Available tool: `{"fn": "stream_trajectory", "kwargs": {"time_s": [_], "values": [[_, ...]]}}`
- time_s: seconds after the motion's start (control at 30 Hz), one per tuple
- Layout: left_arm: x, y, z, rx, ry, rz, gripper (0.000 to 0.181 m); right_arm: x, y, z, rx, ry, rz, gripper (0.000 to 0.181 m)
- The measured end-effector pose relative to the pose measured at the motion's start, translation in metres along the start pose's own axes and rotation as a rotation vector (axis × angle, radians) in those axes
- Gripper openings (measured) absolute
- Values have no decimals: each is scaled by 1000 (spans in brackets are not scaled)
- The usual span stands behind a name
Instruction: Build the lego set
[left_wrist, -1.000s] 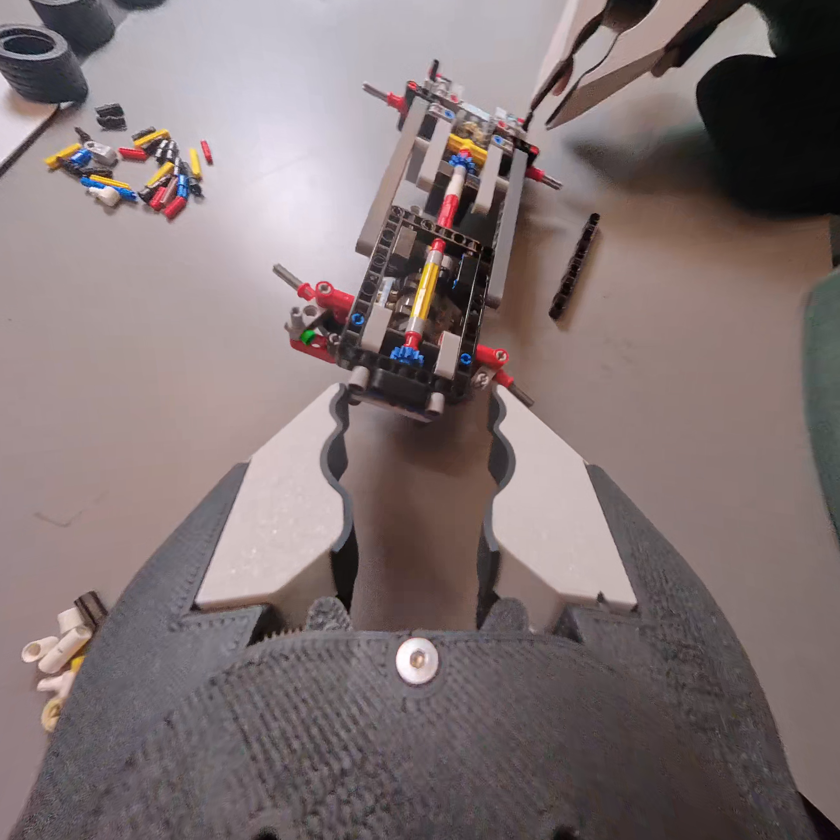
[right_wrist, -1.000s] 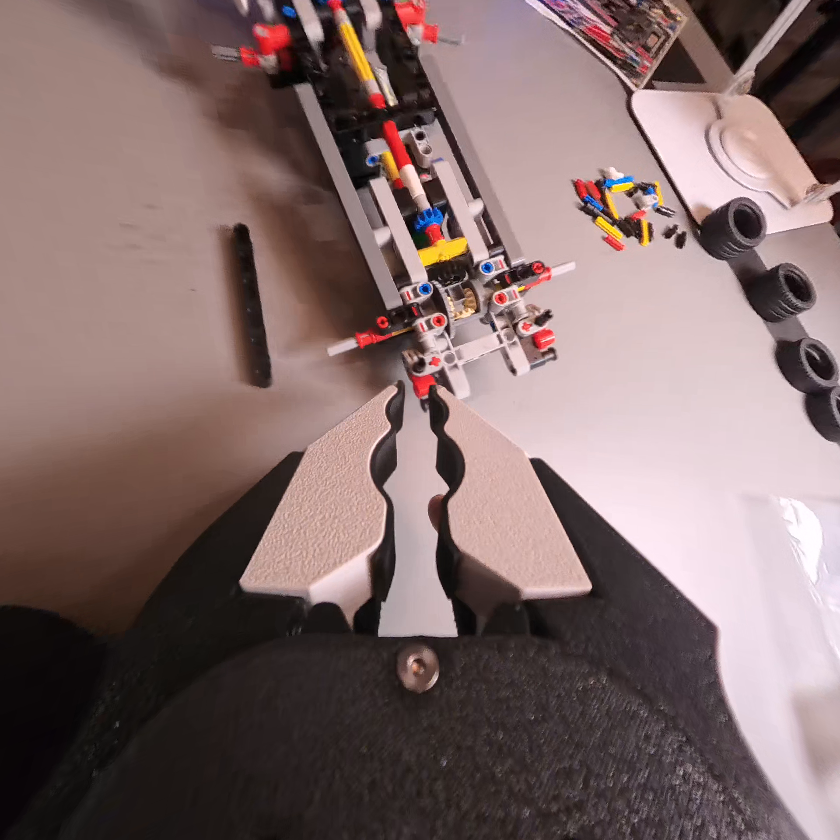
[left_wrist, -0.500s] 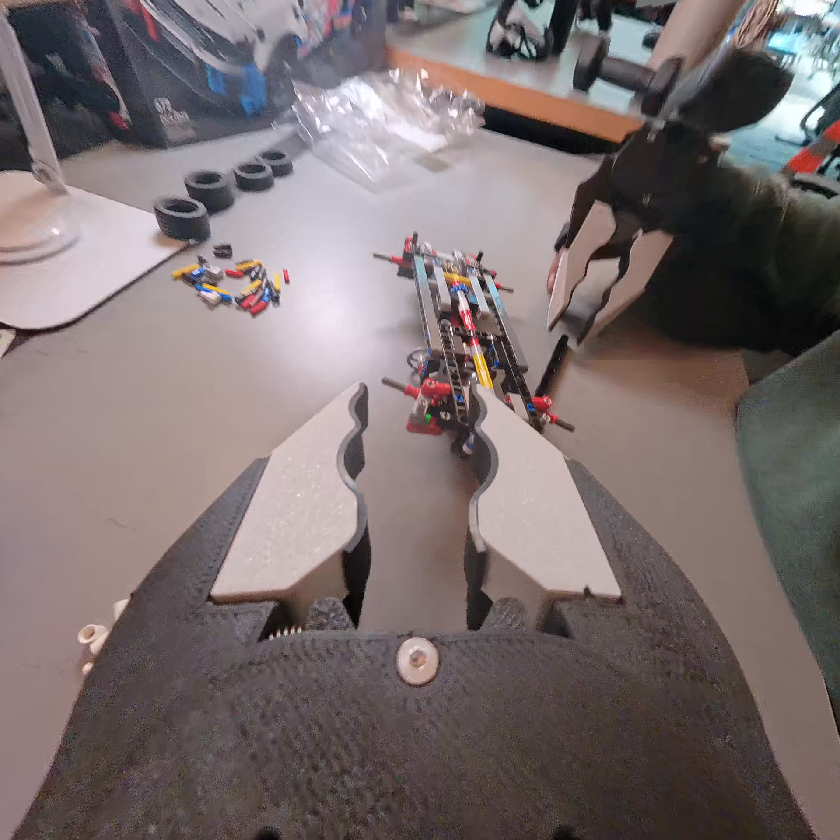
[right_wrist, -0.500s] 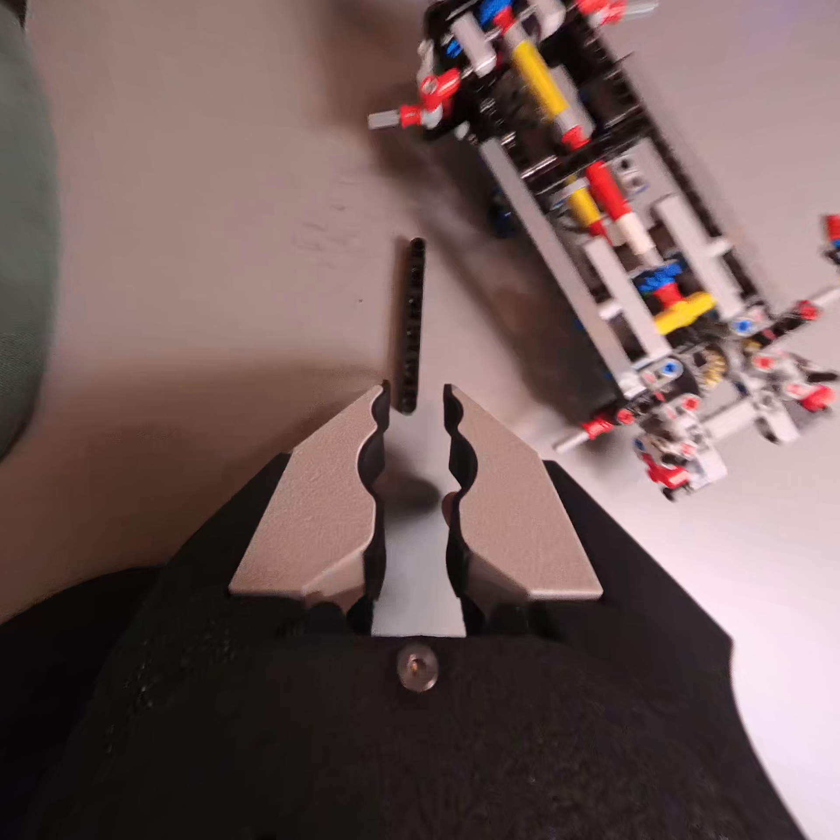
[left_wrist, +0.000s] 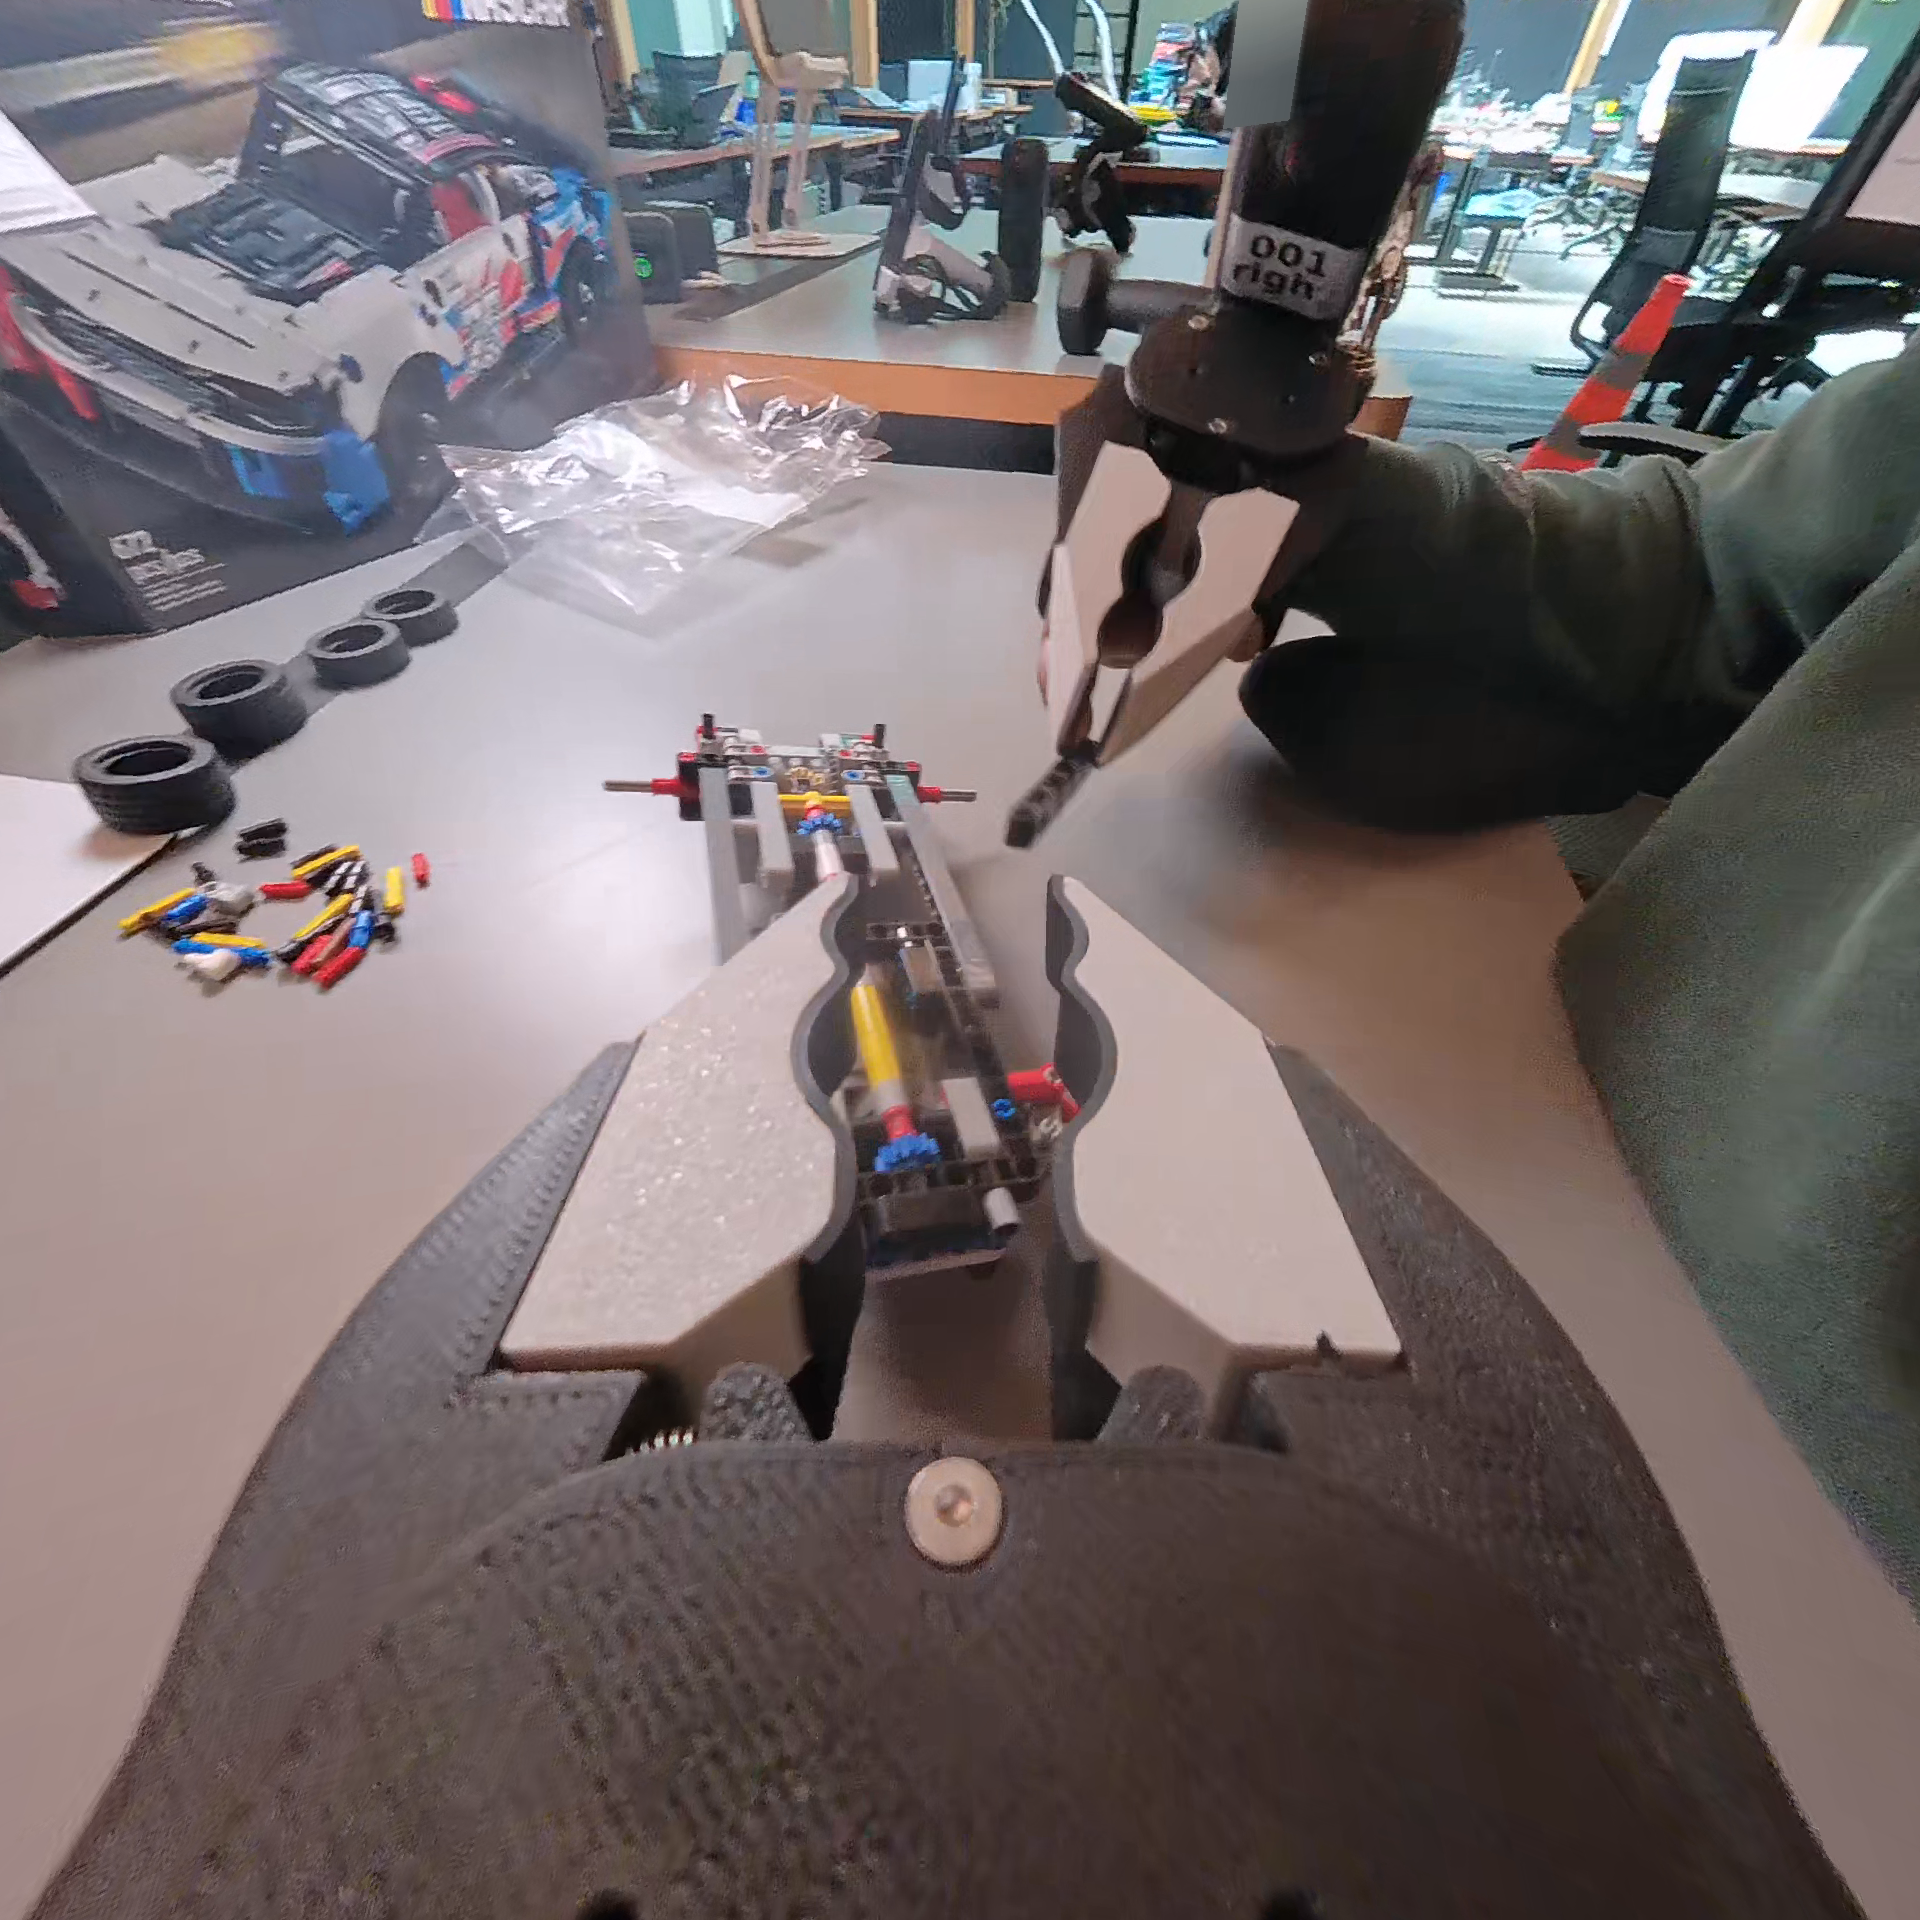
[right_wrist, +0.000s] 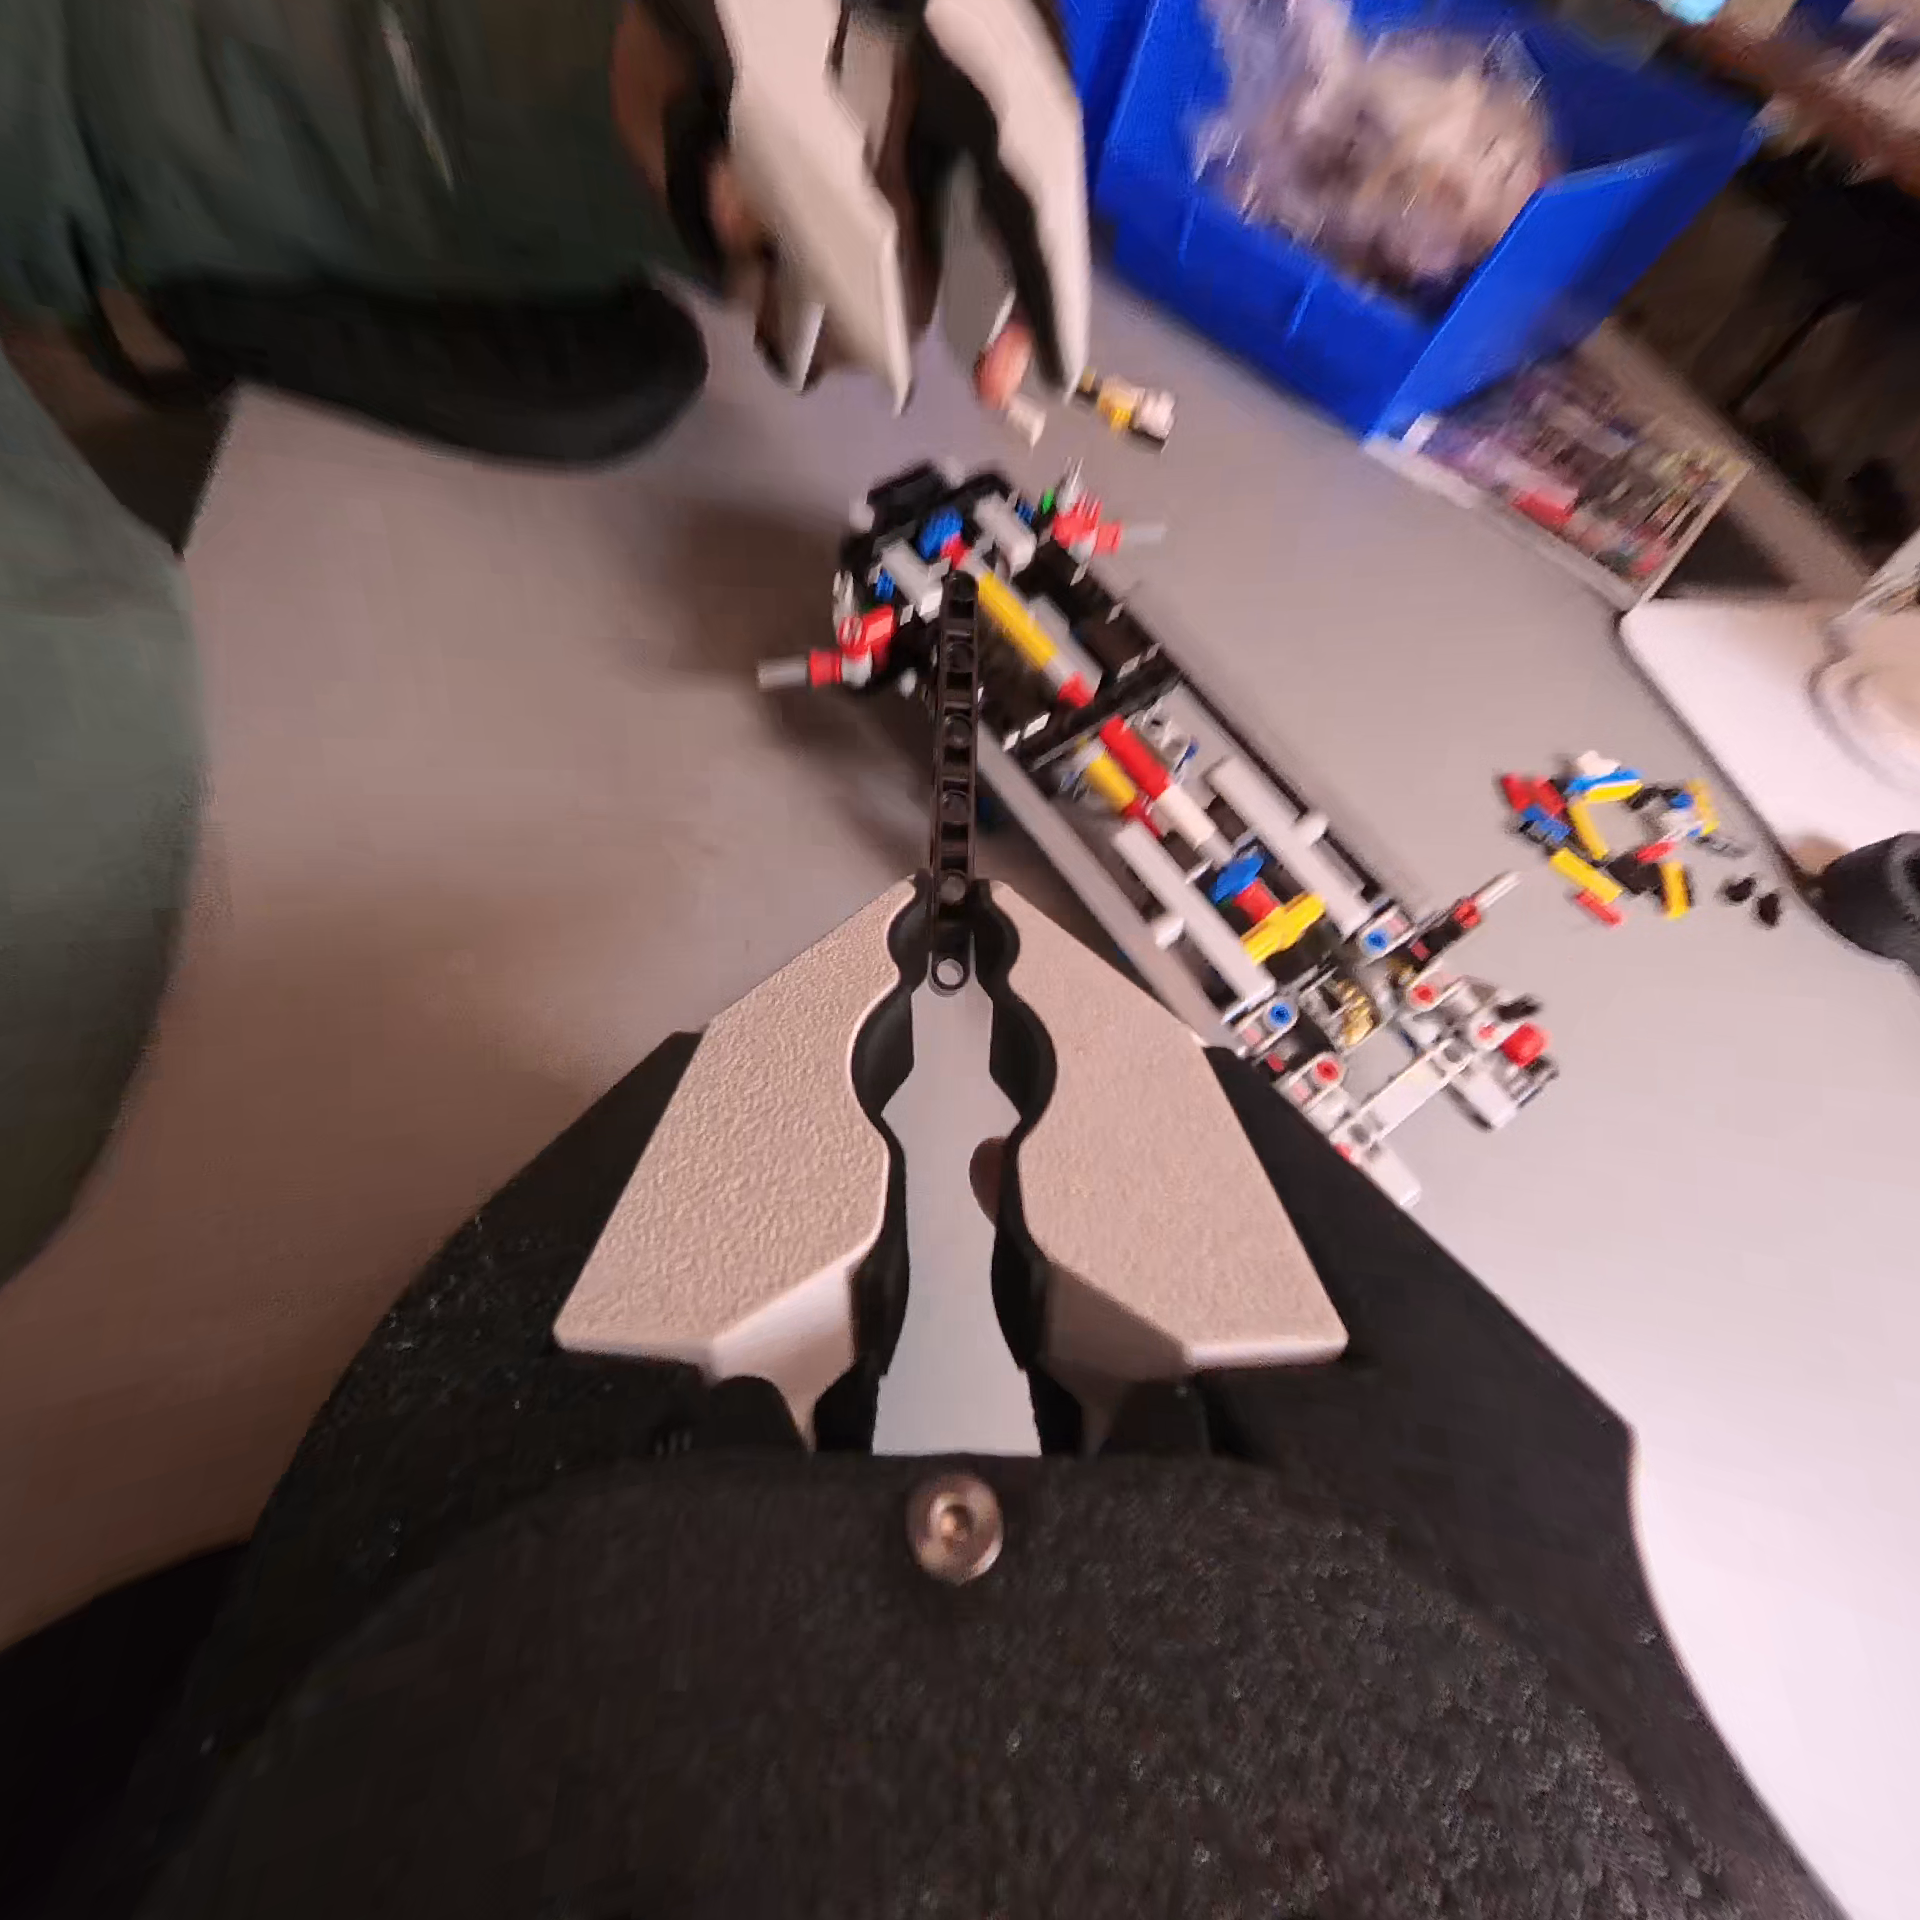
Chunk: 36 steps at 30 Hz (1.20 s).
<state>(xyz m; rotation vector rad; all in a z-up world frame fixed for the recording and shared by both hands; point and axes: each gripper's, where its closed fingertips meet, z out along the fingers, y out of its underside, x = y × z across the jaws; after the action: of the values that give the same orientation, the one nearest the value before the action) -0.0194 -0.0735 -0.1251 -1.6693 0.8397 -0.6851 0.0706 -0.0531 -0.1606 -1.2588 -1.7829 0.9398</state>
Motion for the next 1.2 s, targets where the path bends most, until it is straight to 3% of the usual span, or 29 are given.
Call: {"fn": "stream_trajectory", "kwargs": {"time_s": [0.03, 0.2, 0.63, 0.8, 1.0, 1.2], "values": [[6, 0, 4, 0, 16, 0, 32, 3, -10, -3, 53, 22, 8, 4], [22, 0, 21, 16, 42, -20, 25, 0, -30, -3, 138, 38, 14, 4], [31, -5, 31, 65, 59, -27, 10, -12, -24, 9, 114, -10, 29, 4], [27, -13, 25, 121, 47, -17, 17, -10, -35, 4, 241, -180, 391, 4], [21, -16, 17, 126, -10, 106, 29, -11, -50, -7, 411, -552, 907, 3], [23, -19, 16, 144, -13, 112, 30, -20, -59, -9, 459, -704, 1015, 4]]}}
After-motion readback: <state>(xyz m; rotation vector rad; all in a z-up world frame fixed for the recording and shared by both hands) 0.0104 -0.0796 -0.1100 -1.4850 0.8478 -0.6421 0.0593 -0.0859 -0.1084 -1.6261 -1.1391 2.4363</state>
